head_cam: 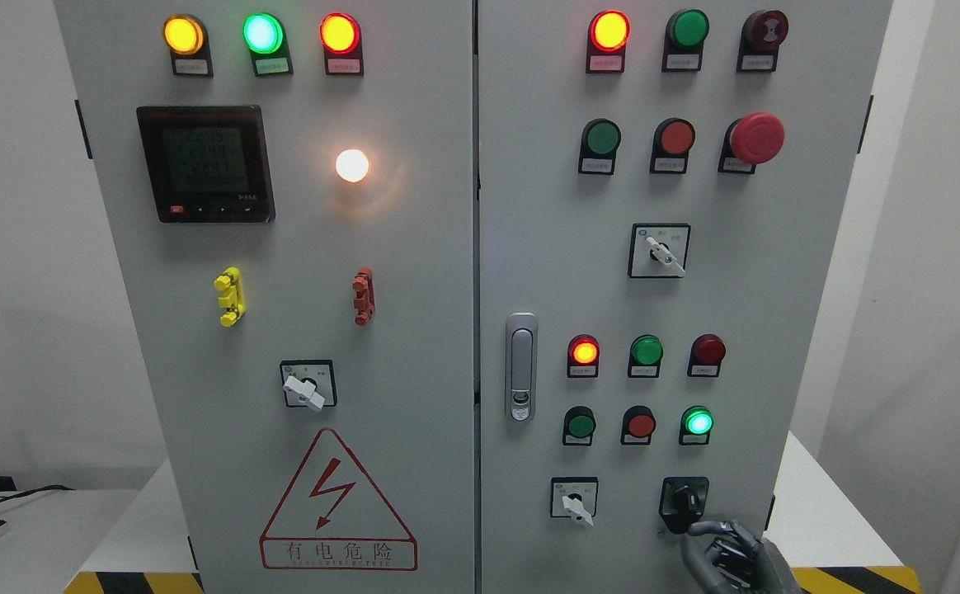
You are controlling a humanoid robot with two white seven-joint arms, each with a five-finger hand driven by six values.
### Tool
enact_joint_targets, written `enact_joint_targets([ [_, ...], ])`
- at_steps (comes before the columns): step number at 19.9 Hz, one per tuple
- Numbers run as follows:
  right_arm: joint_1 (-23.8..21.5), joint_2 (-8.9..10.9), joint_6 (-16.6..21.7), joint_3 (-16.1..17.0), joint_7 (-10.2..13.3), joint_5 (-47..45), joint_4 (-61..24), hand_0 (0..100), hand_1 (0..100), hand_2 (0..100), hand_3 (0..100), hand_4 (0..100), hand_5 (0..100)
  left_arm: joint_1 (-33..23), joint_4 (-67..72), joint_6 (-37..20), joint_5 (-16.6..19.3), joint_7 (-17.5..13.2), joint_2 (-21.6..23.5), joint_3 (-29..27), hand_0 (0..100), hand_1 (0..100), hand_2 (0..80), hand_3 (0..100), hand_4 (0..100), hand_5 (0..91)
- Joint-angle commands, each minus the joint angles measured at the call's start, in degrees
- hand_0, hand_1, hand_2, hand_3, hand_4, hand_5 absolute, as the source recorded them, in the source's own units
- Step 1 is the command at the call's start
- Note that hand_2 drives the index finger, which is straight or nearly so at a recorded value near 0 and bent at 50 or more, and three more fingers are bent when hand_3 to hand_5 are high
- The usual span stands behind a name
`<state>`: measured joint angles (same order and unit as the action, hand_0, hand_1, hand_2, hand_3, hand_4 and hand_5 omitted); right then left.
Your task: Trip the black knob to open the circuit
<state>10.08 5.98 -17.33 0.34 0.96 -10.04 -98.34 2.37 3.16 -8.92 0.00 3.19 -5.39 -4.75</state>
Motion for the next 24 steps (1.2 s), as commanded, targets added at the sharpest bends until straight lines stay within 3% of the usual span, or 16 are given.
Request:
enact_joint_targets([
  [1, -0.6, 0.18, 0.0, 3.1, -0.5, 0.2, 0.1, 48, 79, 48, 84, 77, 80, 0.0, 0.0, 0.0, 1.8, 0.0, 0.0, 0.0, 12, 39, 0.0, 0, 0, 0.0],
  [10, -2.4, 0.70, 0.3, 5.0, -1.1, 0.2, -0.1, 48, 79, 48, 84, 77, 80, 0.0, 0.0, 0.0, 1.8, 0.0, -0.1, 0.0, 12, 39, 0.0, 0, 0, 0.0],
  [13, -5.1, 1.05, 0.5, 5.9, -1.3, 0.2, -0.6, 48, 79, 48, 84, 77, 80, 0.0, 0.0, 0.0, 1.8, 0.0, 0.0, 0.0, 12, 39, 0.0, 0, 0, 0.0],
  [18, -14.0, 3.68, 3.5, 8.3, -2.0, -0.2, -4.0, 50, 73, 48, 83, 76, 78, 0.0, 0.0, 0.0, 1.8, 0.0, -0.1, 0.0, 12, 39, 0.0, 0, 0, 0.0],
  [20, -19.3, 4.83, 7.5, 9.0, -3.6, -0.1, -5.4, 50, 67, 49, 81, 76, 76, 0.0, 0.0, 0.0, 1.8, 0.0, 0.0, 0.0, 12, 39, 0.0, 0, 0, 0.0],
  [24, -27.3, 5.45, 14.5, 10.6, -3.6, -0.2, -5.5, 46, 54, 51, 71, 66, 65, 0.0, 0.0, 0.0, 1.8, 0.0, 0.0, 0.0, 12, 39, 0.0, 0, 0, 0.0],
])
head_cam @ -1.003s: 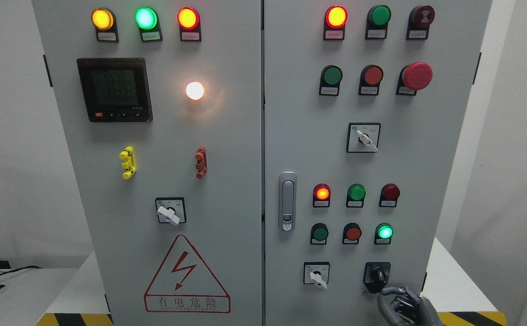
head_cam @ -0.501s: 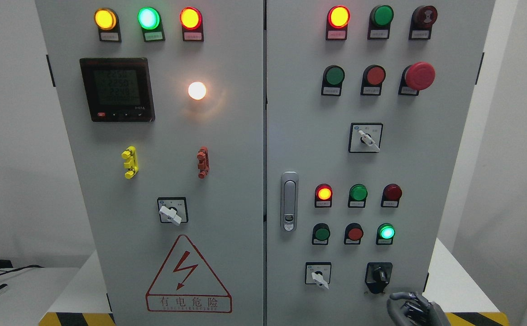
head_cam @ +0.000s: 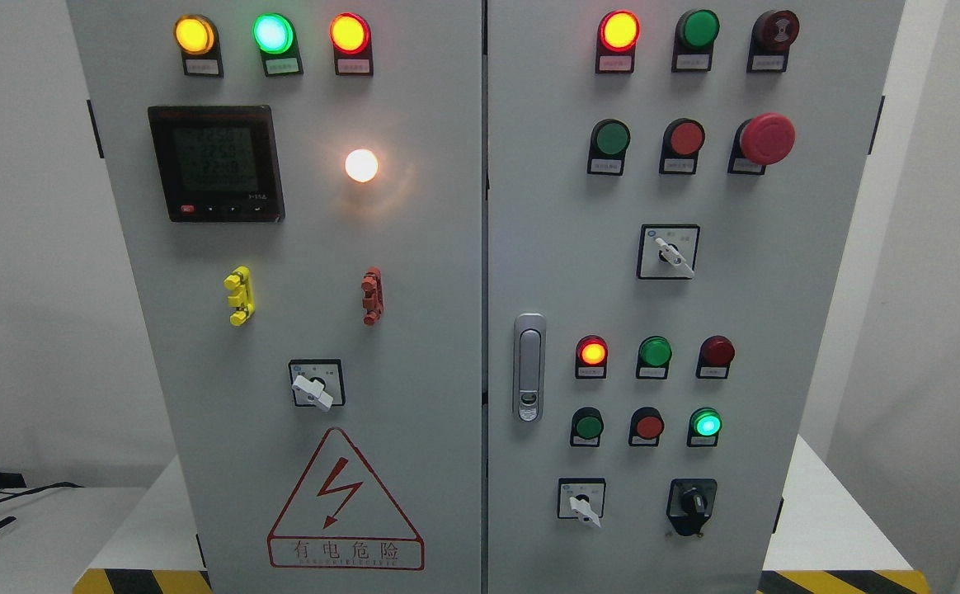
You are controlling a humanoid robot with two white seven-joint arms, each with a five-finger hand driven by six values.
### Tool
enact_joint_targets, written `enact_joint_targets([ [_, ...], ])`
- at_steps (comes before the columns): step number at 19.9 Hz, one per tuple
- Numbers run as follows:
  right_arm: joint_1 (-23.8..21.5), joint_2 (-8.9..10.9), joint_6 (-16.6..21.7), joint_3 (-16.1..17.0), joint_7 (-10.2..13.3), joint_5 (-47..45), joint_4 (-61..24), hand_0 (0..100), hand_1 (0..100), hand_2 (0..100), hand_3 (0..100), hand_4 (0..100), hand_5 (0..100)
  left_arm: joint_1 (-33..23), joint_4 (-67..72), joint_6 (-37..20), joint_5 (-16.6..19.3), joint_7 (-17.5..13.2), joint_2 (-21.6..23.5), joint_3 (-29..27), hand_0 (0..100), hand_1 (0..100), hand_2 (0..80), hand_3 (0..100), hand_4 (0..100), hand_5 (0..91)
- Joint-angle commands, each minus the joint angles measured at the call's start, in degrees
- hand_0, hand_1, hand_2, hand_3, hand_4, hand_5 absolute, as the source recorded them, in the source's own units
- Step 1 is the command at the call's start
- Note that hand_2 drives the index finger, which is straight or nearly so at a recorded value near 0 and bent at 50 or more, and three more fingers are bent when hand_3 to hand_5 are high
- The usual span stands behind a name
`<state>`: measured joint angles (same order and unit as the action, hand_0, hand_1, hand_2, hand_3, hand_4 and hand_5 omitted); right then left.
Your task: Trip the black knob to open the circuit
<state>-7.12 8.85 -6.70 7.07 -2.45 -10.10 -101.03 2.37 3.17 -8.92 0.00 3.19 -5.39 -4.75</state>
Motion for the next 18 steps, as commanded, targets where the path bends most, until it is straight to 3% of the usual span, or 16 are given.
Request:
enact_joint_targets([
  [1, -11.3, 2.41, 5.3, 4.1, -0.3, -0.2, -3.0, 44, 48, 50, 67, 62, 60, 0.0, 0.0, 0.0, 1.8, 0.0, -0.1, 0.0, 12, 39, 0.0, 0, 0, 0.0],
  [3, -13.8, 2.40, 7.7, 4.7, -0.5, -1.2, -4.1, 39, 32, 45, 56, 50, 47, 0.0, 0.0, 0.0, 1.8, 0.0, 0.0, 0.0, 12, 39, 0.0, 0, 0, 0.0],
  [8, -18.4, 2.40, 8.2, 5.7, -1.5, -4.0, -8.2, 13, 5, 32, 41, 38, 36, 0.0, 0.0, 0.0, 1.8, 0.0, -0.1, 0.0, 12, 39, 0.0, 0, 0, 0.0],
  [13, -22.2, 2.32, 8.4, 6.6, -1.6, -5.9, -12.0, 4, 0, 28, 39, 36, 33, 0.0, 0.0, 0.0, 1.8, 0.0, 0.0, 0.0, 12, 39, 0.0, 0, 0, 0.0],
  [18, -25.0, 1.79, 10.8, 7.0, -1.5, -6.3, -13.6, 0, 0, 20, 31, 30, 29, 0.0, 0.0, 0.0, 1.8, 0.0, 0.0, 0.0, 12, 39, 0.0, 0, 0, 0.0],
])
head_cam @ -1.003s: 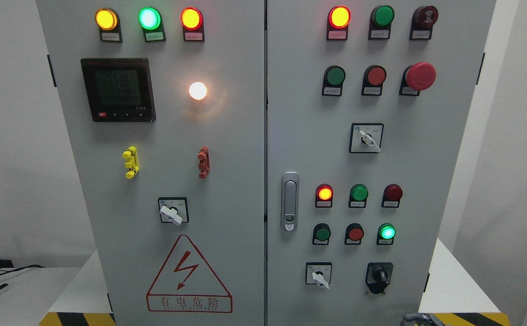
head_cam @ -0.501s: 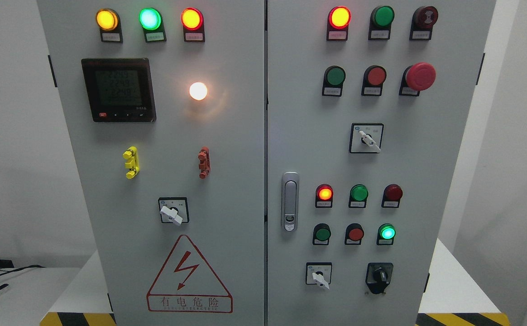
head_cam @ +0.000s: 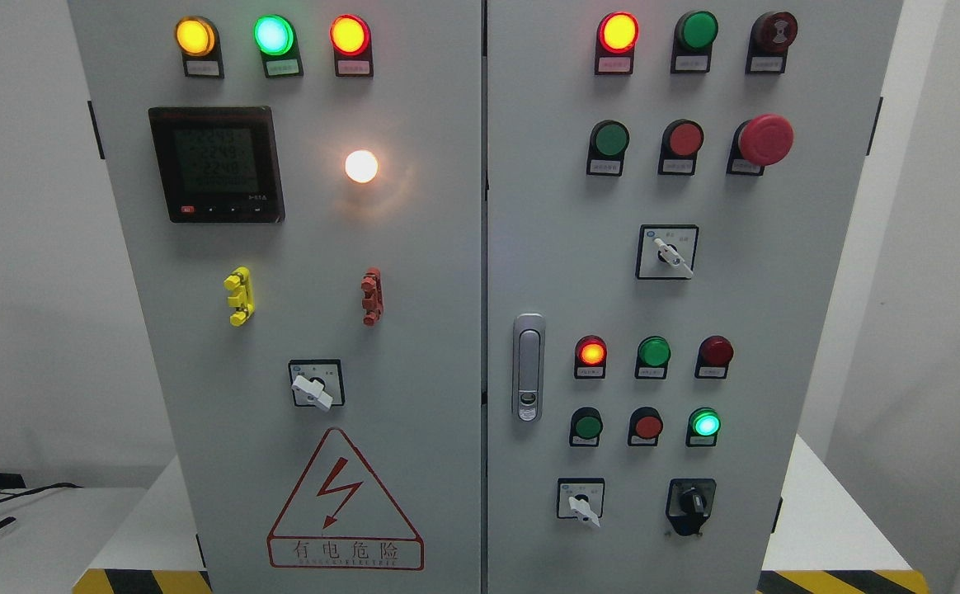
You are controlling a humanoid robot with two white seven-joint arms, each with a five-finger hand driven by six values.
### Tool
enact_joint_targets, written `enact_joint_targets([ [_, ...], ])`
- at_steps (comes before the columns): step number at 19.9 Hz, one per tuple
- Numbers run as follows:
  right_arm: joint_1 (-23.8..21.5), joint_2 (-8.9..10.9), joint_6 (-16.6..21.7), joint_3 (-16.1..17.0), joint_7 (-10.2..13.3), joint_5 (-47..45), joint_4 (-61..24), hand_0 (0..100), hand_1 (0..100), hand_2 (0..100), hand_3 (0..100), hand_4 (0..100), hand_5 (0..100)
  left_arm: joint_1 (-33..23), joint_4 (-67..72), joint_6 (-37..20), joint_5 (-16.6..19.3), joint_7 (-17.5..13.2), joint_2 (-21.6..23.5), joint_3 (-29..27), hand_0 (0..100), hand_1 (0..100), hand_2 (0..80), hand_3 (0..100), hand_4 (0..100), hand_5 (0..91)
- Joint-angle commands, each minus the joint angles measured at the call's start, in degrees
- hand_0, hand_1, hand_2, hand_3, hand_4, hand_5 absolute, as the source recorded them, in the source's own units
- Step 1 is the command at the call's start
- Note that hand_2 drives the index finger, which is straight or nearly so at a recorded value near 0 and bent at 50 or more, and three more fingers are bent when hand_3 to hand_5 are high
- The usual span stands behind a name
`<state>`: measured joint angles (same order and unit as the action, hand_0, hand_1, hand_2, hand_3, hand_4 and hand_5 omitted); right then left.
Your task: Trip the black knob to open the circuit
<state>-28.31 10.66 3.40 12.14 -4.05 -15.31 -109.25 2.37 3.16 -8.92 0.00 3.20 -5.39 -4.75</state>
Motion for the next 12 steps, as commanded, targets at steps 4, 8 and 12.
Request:
enact_joint_targets([
  [4, -6.8, -0.03, 0.4, 1.3, 0.4, -5.5, -9.1, 0, 0, 16, 24, 28, 28, 0.0, 0.0, 0.0, 1.8, 0.0, 0.0, 0.0, 12, 39, 0.0, 0, 0, 0.0],
  [8, -9.4, -0.20, 0.7, 1.0, 0.7, -6.0, -9.9, 0, 0, 12, 21, 24, 26, 0.0, 0.0, 0.0, 1.8, 0.0, 0.0, 0.0, 12, 39, 0.0, 0, 0, 0.0],
  [12, -9.7, -0.20, 1.7, 1.0, 0.9, -6.0, -10.3, 0, 0, 11, 20, 23, 24, 0.0, 0.0, 0.0, 1.8, 0.0, 0.0, 0.0, 12, 39, 0.0, 0, 0, 0.0],
])
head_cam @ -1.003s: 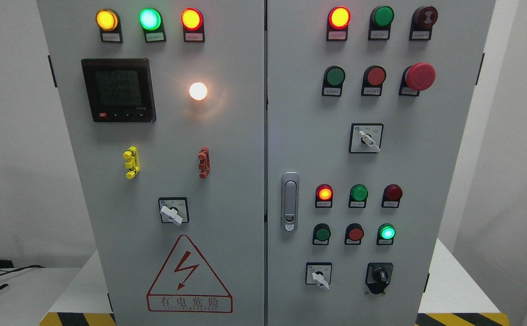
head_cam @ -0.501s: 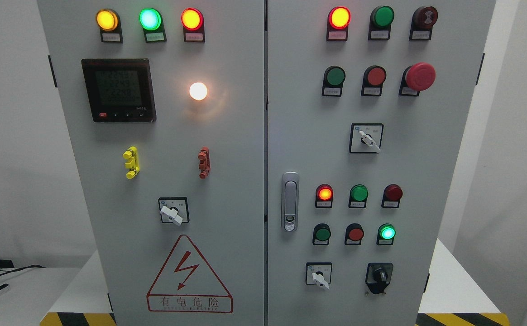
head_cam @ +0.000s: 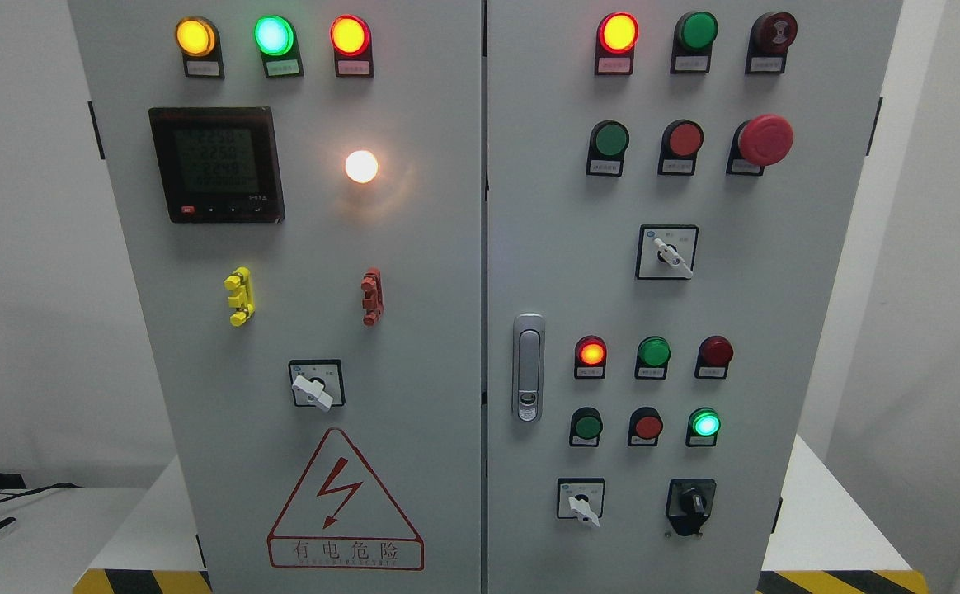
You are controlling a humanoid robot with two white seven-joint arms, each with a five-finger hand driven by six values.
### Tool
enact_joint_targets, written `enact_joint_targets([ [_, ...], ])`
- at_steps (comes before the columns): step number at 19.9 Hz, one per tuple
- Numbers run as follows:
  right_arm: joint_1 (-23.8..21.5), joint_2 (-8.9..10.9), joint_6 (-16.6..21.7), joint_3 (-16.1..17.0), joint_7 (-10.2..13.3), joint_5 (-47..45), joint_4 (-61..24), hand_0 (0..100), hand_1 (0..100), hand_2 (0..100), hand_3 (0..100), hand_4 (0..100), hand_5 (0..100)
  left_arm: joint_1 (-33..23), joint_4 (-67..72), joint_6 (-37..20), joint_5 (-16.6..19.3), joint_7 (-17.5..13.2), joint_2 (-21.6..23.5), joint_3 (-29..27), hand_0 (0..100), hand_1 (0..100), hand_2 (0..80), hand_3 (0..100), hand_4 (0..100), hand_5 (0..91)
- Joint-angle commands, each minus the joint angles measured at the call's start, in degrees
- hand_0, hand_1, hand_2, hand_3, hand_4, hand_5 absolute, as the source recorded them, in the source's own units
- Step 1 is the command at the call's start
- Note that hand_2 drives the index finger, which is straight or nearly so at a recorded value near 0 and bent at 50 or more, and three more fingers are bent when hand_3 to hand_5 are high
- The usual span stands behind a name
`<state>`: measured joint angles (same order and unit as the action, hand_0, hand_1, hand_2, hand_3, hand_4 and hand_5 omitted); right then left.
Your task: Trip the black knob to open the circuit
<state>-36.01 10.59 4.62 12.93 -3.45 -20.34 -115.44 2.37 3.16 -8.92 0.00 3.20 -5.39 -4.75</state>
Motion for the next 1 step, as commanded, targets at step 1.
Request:
enact_joint_targets([
  [1, -2.0, -0.13, 0.5, 0.2, 0.3, -1.0, -4.1, 0, 0, 11, 19, 22, 23, 0.0, 0.0, 0.0, 1.8, 0.0, 0.0, 0.0, 12, 39, 0.0, 0, 0, 0.0],
])
